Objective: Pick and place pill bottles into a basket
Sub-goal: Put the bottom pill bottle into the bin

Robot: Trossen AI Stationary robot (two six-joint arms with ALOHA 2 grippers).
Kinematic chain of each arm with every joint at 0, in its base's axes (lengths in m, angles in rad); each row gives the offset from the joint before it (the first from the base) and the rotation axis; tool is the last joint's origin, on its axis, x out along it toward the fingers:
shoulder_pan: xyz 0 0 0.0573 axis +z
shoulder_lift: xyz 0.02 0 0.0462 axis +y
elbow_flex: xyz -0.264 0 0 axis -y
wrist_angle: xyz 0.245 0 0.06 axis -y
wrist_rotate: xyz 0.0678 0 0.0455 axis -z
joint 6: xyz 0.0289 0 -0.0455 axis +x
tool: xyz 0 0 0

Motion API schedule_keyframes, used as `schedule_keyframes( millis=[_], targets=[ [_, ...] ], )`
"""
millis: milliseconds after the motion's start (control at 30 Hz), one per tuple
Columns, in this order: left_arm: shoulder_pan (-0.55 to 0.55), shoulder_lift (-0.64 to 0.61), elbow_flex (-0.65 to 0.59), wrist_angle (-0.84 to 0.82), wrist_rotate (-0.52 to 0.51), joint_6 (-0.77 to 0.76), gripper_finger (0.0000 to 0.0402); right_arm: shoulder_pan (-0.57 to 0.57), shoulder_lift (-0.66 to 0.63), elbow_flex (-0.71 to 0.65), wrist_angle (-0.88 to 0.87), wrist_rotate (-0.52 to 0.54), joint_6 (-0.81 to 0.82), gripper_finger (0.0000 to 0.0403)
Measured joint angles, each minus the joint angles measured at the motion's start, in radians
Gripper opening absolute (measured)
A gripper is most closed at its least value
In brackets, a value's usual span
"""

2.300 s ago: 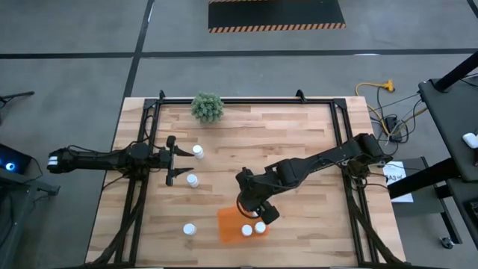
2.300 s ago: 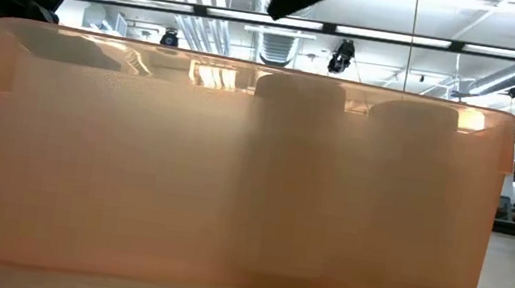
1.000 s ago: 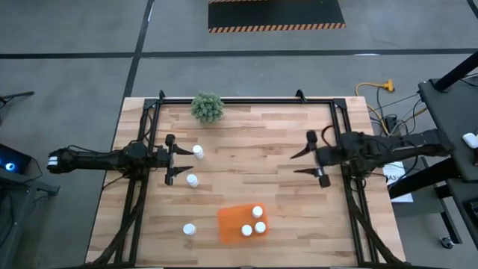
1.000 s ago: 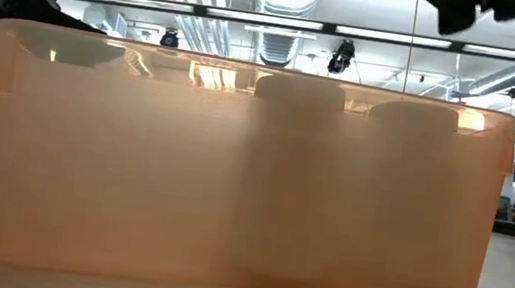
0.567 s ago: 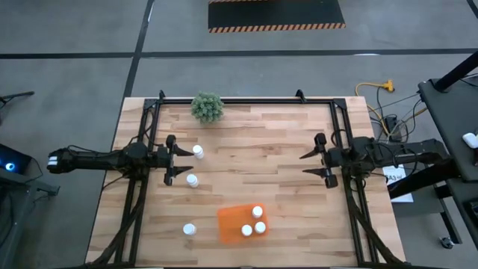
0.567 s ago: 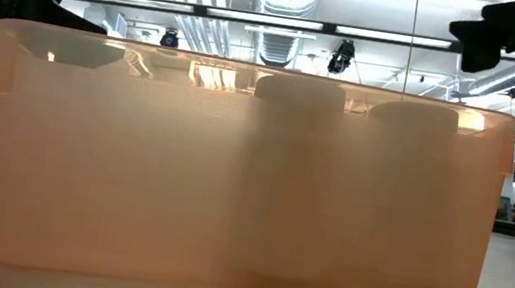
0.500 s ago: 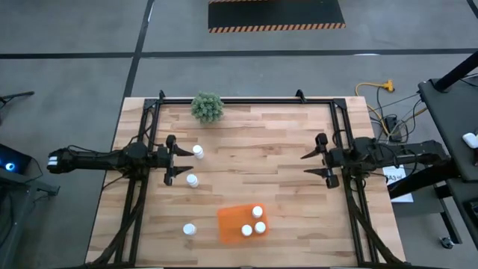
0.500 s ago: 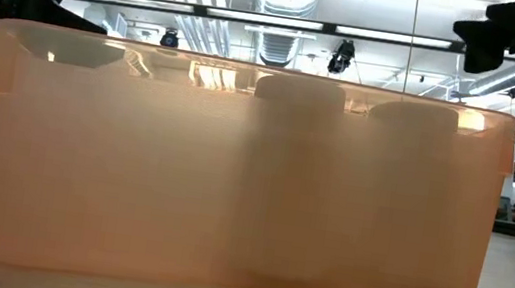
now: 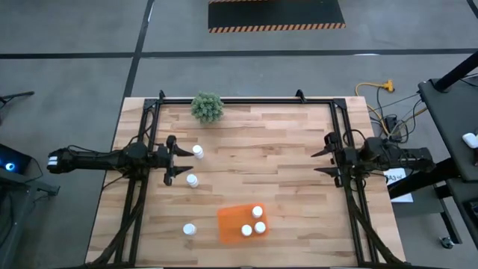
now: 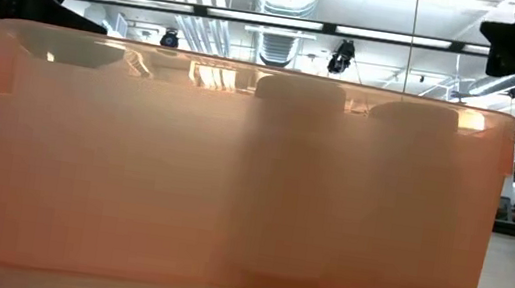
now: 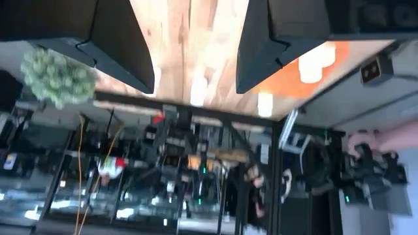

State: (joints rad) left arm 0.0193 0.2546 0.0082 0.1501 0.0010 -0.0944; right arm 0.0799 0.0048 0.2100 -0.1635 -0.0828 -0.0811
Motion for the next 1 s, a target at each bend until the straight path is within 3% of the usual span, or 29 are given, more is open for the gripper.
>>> schedule_keyframes(
  millis=[267, 767, 1000],
  targets=[
    [0.000, 0.032, 0.000, 0.009, -0.003, -0.056, 0.0224, 0.000, -0.005, -0.006, -0.014, 0.005, -0.005, 0.0206],
    [0.000, 0.207, 0.000, 0.227, 0.011, -0.055, 0.0224, 0.000, -0.005, -0.074, -0.047, 0.009, -0.047, 0.0206],
    [-0.001, 0.299, 0.005, 0.344, 0.041, -0.047, 0.0224, 0.000, -0.005, -0.080, -0.142, 0.144, -0.046, 0.0206]
  ],
)
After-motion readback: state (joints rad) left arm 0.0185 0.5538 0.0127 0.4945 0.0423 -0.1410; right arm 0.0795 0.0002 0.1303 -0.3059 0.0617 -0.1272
